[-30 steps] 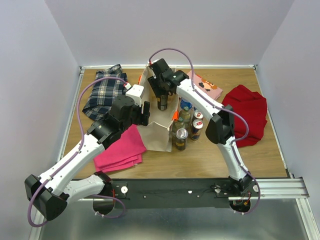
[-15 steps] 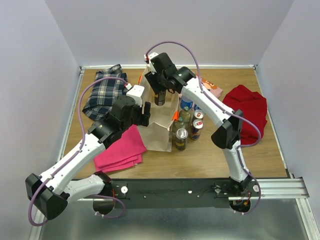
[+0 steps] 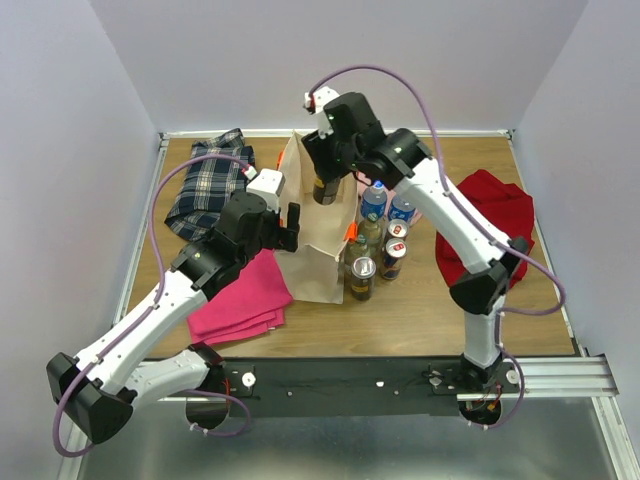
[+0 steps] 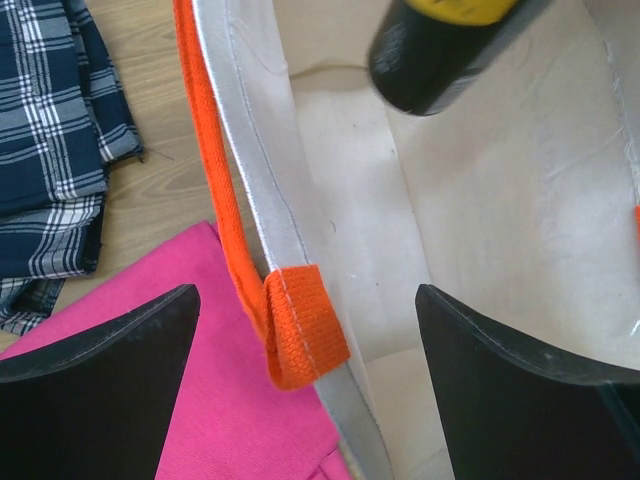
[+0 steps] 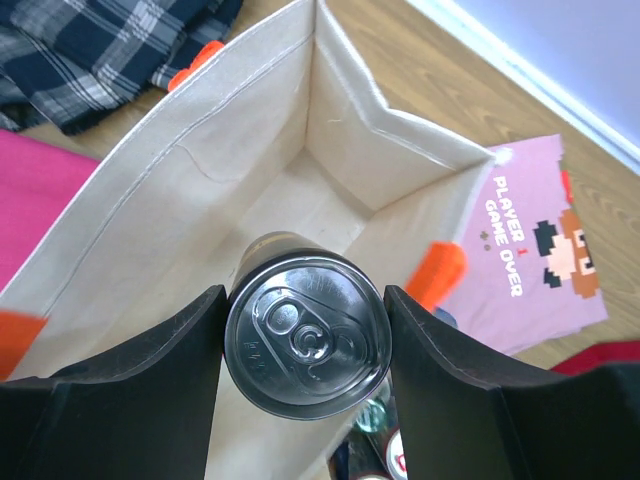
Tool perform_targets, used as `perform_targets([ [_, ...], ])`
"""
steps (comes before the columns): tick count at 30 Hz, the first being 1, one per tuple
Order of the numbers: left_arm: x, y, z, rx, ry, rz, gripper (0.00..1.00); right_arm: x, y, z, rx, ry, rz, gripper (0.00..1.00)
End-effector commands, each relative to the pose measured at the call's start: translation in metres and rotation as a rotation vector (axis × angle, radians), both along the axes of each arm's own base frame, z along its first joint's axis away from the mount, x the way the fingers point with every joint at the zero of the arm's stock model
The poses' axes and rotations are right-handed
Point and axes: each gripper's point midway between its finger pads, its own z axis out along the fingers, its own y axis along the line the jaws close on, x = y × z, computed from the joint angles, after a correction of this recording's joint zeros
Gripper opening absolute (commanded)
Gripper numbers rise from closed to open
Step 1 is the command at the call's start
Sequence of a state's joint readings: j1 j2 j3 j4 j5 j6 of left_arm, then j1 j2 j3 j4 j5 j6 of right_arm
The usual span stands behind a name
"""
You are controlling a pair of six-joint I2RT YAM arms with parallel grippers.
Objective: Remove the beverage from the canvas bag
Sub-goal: Take out the drink from the canvas bag.
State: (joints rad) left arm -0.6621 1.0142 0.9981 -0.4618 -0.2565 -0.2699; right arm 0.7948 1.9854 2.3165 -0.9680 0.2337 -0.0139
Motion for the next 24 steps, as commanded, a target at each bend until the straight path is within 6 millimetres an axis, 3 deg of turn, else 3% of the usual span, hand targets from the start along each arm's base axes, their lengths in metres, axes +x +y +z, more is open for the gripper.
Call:
perform_targets([
  [1, 0.001, 0.011, 0.020, -0.032, -0.044, 0.063, 0.99, -0.018, -0.018, 0.064, 0.117, -0.106, -0.011, 0.01],
  [11, 0.002, 0.012, 0.028, -0.055, -0.063, 0.079, 0.99, -0.037, -0.045, 0.096, 0.181, -0.146, -0.070, 0.01],
  [16, 0.000, 0.015, 0.033, -0.068, -0.082, 0.083, 0.99, -0.047, -0.069, 0.115, 0.204, -0.180, -0.133, 0.01],
  [18, 0.000, 0.014, 0.035, -0.079, -0.088, 0.078, 0.99, -0.050, -0.074, 0.111, 0.204, -0.175, -0.152, 0.01],
  [20, -0.001, 0.012, 0.037, -0.081, -0.087, 0.069, 0.99, -0.056, -0.086, 0.119, 0.228, -0.196, -0.181, 0.01],
  [21, -0.002, 0.011, 0.039, -0.085, -0.087, 0.062, 0.99, -0.057, -0.089, 0.110, 0.211, -0.182, -0.194, 0.01],
  [24, -0.001, 0.010, 0.043, -0.086, -0.093, 0.055, 0.99, -0.063, -0.105, 0.109, 0.209, -0.193, -0.241, 0.01],
])
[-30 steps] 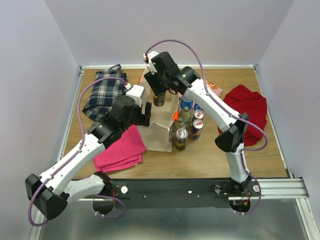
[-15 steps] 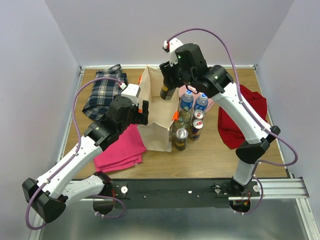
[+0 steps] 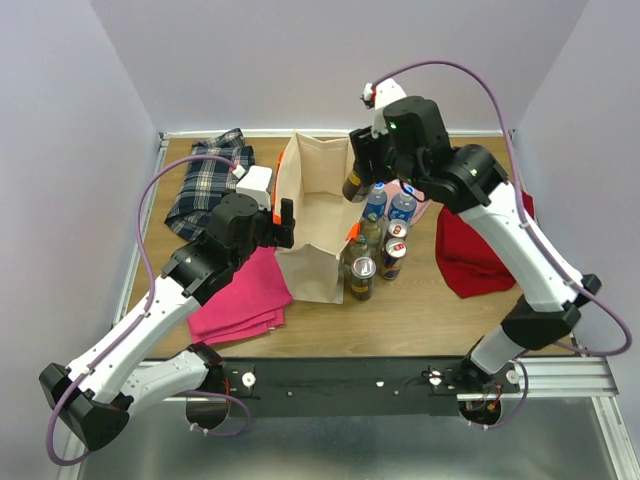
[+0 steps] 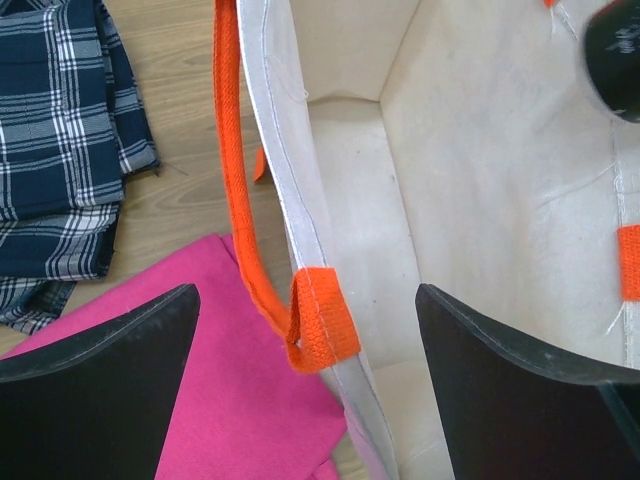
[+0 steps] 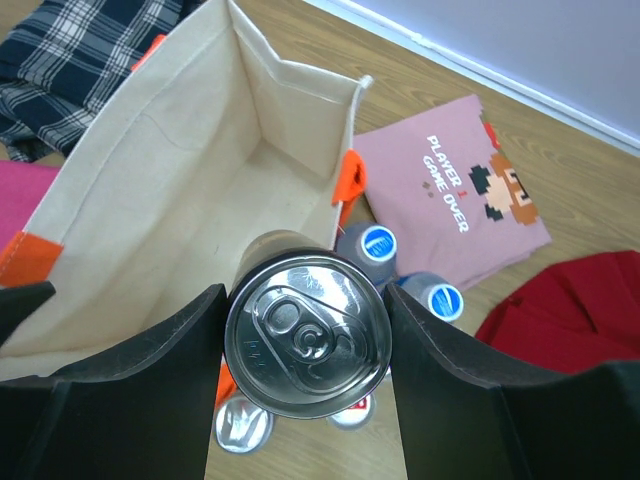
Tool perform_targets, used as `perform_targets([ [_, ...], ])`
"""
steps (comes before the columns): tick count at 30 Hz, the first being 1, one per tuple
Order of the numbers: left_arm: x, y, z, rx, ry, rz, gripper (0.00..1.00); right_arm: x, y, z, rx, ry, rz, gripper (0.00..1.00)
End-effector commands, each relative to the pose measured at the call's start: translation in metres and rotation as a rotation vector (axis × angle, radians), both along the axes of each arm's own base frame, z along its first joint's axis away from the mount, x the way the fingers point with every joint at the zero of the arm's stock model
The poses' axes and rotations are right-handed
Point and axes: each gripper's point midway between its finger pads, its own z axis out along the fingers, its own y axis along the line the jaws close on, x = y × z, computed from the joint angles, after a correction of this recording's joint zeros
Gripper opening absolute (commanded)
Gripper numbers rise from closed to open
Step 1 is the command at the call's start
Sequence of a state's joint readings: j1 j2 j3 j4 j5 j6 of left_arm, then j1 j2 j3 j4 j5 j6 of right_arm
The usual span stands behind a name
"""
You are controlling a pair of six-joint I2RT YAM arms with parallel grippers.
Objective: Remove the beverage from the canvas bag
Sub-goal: Take out the drink from the canvas bag, then place the drink at the center of the board.
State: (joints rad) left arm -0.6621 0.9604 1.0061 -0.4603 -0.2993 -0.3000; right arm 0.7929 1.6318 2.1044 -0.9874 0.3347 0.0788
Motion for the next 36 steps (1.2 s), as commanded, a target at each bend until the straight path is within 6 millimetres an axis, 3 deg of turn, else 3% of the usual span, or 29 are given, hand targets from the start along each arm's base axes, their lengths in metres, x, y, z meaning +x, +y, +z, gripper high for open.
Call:
perform_targets([
  [1, 0.002, -0.001, 0.022, -0.035, -0.042, 0.005, 0.99, -0.008, -0.034, 0.034, 0.080, -0.109, -0.133, 0.01],
  [6, 0.003, -0.004, 0.021, -0.044, -0.034, -0.003, 0.99, -0.018, -0.058, 0.031, 0.075, -0.109, -0.205, 0.01],
  [14, 0.003, -0.010, 0.021, -0.059, -0.024, -0.021, 0.99, -0.023, -0.082, 0.010, 0.017, -0.093, -0.306, 0.01],
  [19, 0.003, -0.008, 0.022, -0.053, -0.026, -0.017, 0.99, -0.026, -0.096, 0.008, 0.015, -0.093, -0.365, 0.01],
  [27, 0.003, -0.009, 0.019, -0.048, -0.018, -0.020, 0.99, -0.044, -0.135, 0.005, -0.010, -0.091, -0.514, 0.01],
  [36, 0.004, -0.011, 0.017, -0.045, -0.013, -0.026, 0.99, -0.072, -0.145, -0.029, 0.061, 0.007, -0.521, 0.01],
])
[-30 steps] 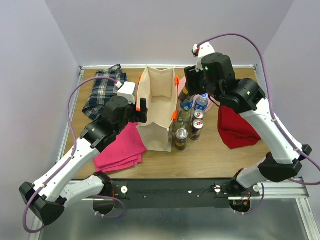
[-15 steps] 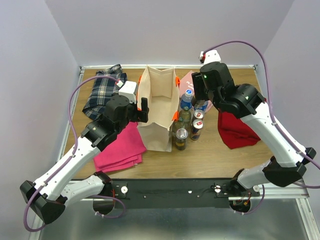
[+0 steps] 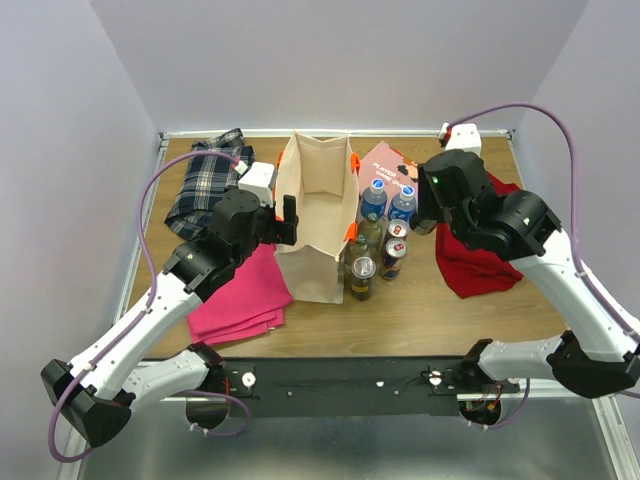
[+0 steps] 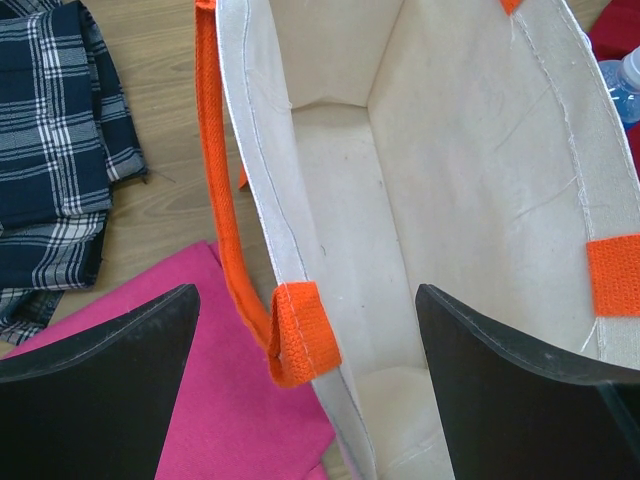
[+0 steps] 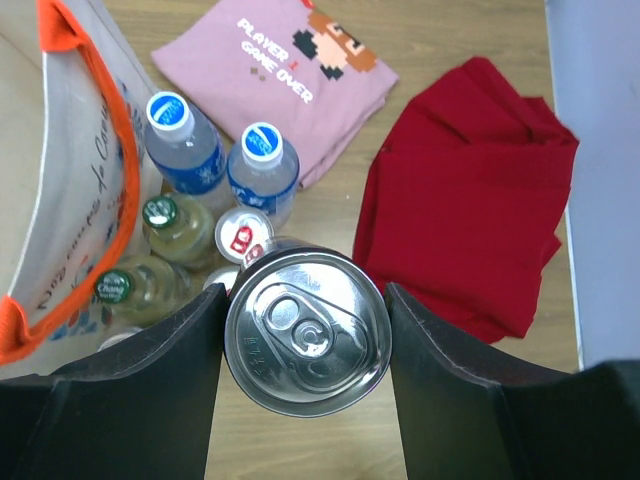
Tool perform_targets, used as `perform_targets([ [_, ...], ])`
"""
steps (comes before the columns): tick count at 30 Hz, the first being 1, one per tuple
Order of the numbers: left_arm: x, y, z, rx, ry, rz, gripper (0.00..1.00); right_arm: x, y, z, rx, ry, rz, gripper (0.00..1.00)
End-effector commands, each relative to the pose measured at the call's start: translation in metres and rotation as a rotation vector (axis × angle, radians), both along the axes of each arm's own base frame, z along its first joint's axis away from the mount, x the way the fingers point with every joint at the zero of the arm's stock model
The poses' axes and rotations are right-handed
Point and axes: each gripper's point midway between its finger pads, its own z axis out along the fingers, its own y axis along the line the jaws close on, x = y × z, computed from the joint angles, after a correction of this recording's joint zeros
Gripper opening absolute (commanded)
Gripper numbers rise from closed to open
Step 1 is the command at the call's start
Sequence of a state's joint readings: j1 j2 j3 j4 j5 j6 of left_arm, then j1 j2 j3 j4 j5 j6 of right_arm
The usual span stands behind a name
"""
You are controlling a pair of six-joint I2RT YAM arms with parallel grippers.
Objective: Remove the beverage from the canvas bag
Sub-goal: Place the drink at the center of the board.
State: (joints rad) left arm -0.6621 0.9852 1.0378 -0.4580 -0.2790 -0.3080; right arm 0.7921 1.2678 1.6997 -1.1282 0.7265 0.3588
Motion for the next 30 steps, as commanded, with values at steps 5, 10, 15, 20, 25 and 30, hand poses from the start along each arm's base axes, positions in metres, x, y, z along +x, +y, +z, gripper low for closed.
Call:
perform_targets([
  [5, -0.001, -0.004, 0.008, -0.037, -0.012, -0.012, 0.99, -0.024, -0.018, -0.020, 0.106, 0.022, -0.086, 0.01],
  [10, 0.000, -0.005, 0.008, -0.042, -0.008, -0.014, 0.99, -0.016, -0.022, -0.060, 0.029, 0.041, -0.144, 0.01],
  [15, 0.000, -0.004, 0.009, -0.035, -0.014, -0.011, 0.99, 0.003, -0.015, -0.085, -0.009, 0.009, -0.179, 0.01],
  [20, -0.002, 0.002, 0.007, -0.018, -0.012, 0.004, 0.99, 0.021, -0.017, -0.099, 0.006, -0.024, -0.225, 0.01],
  [25, -0.001, 0.000, 0.005, -0.020, -0.008, -0.001, 0.99, 0.041, -0.040, -0.133, 0.055, 0.018, -0.248, 0.01],
  [30, 0.000, 0.000, 0.004, -0.018, -0.009, 0.001, 0.99, 0.058, -0.024, -0.148, 0.141, 0.036, -0.152, 0.01],
])
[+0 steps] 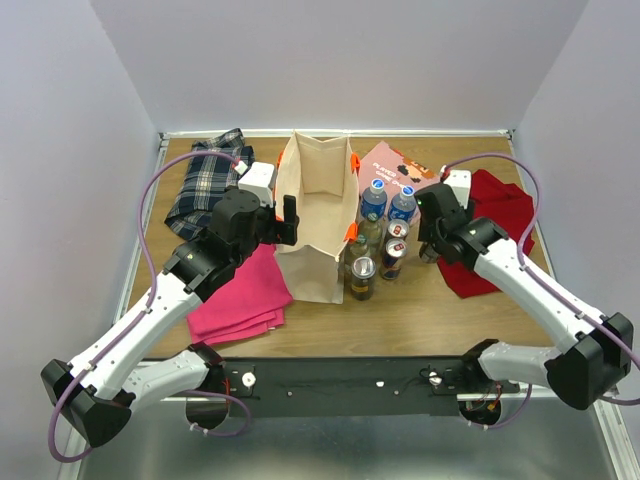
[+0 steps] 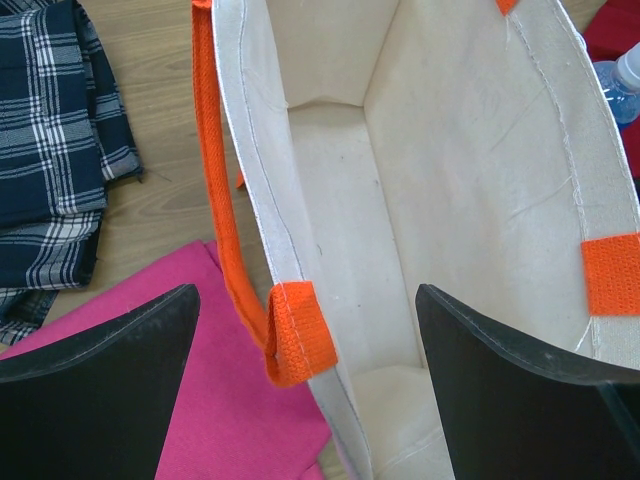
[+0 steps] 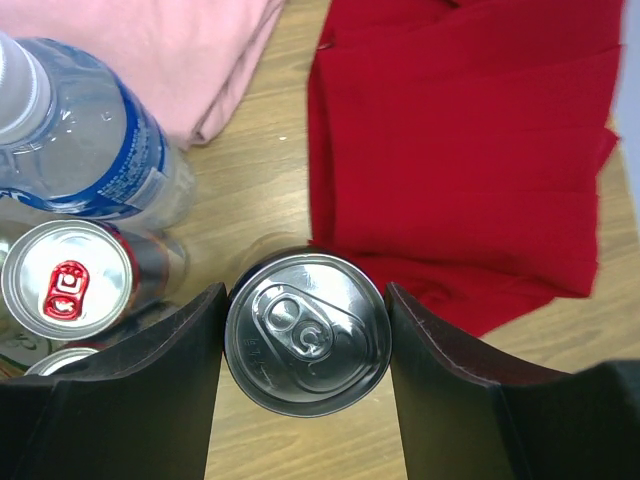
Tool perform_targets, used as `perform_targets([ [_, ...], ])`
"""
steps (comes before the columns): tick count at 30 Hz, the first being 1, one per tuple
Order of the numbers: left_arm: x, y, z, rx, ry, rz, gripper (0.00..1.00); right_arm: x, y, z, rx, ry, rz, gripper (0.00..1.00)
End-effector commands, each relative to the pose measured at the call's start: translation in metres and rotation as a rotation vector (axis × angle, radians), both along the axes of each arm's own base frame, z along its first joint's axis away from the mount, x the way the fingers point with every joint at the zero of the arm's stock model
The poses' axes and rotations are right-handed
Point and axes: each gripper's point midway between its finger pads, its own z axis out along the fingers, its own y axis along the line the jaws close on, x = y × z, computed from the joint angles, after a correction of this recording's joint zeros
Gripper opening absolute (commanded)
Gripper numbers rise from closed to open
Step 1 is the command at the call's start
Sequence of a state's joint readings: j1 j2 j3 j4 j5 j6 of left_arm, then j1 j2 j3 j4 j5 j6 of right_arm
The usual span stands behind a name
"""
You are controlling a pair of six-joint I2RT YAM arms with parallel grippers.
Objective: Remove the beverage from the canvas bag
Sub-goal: Place the drink at the center of the board.
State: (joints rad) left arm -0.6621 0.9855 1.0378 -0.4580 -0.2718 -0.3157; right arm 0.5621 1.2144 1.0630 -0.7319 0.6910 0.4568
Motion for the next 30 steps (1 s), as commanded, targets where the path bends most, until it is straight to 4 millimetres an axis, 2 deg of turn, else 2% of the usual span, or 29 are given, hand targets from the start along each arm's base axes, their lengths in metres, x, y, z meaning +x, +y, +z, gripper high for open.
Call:
perform_targets([
  [1, 0.001, 0.001, 0.004, -0.008, -0.012, 0.007, 0.99, 0.034, 0.032, 0.017, 0.155, -0.126, 0.107, 0.01],
  [8, 0.001, 0.001, 0.001, -0.003, -0.005, 0.005, 0.99, 0.054, 0.042, 0.006, 0.122, -0.108, 0.131, 0.01],
  [13, 0.002, 0.002, 0.000, 0.004, -0.005, 0.011, 0.99, 0.061, 0.034, -0.002, 0.062, -0.103, 0.086, 0.01],
  [17, 0.002, 0.001, -0.001, 0.007, -0.003, 0.008, 0.99, 0.062, 0.034, -0.005, 0.060, -0.113, 0.089, 0.01],
  [20, 0.004, 0.000, -0.002, 0.011, 0.001, 0.007, 0.99, 0.061, 0.033, -0.009, 0.059, -0.102, 0.086, 0.25],
  [23, 0.004, -0.001, -0.001, 0.007, -0.001, 0.005, 0.99, 0.059, 0.033, -0.008, 0.063, -0.106, 0.086, 0.42],
  [30, 0.004, -0.002, 0.000, 0.001, -0.001, 0.000, 0.99, 0.057, 0.032, -0.008, 0.059, -0.101, 0.090, 0.52],
])
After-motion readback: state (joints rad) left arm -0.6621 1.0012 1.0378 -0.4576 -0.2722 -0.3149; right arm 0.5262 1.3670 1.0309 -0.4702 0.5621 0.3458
